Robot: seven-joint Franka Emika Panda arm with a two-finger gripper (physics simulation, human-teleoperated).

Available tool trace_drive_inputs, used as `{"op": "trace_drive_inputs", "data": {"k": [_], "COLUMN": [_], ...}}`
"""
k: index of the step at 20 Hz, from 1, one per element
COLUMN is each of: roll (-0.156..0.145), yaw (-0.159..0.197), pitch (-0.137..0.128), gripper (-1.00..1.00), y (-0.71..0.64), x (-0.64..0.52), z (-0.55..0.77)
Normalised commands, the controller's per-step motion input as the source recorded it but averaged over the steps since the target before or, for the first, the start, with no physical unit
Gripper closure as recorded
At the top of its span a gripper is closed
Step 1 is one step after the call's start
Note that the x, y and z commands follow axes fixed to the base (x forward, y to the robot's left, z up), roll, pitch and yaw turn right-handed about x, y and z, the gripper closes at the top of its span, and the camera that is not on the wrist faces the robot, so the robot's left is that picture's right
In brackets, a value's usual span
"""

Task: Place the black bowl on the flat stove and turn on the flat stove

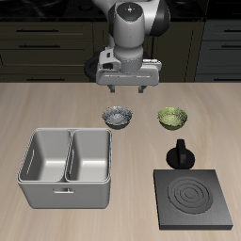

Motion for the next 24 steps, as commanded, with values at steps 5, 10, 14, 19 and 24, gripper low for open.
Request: {"op": "trace_drive_inputs", "data": {"k": [5,10,14,19,24], "roll": [-0.024,-0.005,-0.002,-0.027,-0.018], "yaw": [-0.015,-0.029,-0.023,0.008,-0.006], "pitch": [0.052,0.05,0.033,-0.032,-0.029], "gripper": [-1.0,-1.0,-1.0,-1.0,-1.0], "y": [-0.01,0.08,0.12,-0.01,-0.06], "x": [0.06,-0.05,-0.17,-0.15,-0.09], "z": [-0.34,-0.29,-0.24,-0.08,-0.11]}}
